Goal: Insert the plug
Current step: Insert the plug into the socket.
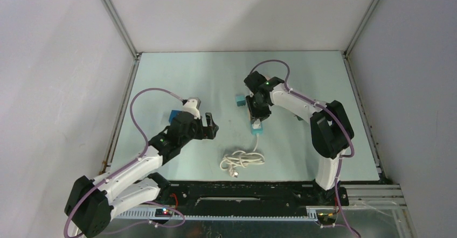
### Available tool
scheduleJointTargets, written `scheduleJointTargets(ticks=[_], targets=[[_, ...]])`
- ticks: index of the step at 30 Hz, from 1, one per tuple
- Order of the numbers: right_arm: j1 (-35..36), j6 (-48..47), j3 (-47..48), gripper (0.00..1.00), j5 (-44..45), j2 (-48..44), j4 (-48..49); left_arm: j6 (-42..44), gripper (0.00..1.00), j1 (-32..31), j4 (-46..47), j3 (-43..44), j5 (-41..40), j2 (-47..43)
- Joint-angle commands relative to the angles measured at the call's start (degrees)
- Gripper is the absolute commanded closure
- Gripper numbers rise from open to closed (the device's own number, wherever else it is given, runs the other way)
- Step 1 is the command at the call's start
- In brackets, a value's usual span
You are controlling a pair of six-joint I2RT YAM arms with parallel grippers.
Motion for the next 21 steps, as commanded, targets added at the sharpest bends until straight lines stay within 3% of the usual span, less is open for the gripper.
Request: scheduleJointTargets(ticks=[1, 21], targets=[[0.37, -0.04, -0.05, 1.0, 2.83, 2.27, -3.9, 1.72, 0.09, -0.14, 2.05, -0.58, -0.83, -0.19], [-1.57, 2.03, 3.51, 1.0, 5.4, 6.53, -7.0, 1.4, 0.08, -0.35, 2.55, 0.07, -0.71, -0.17]])
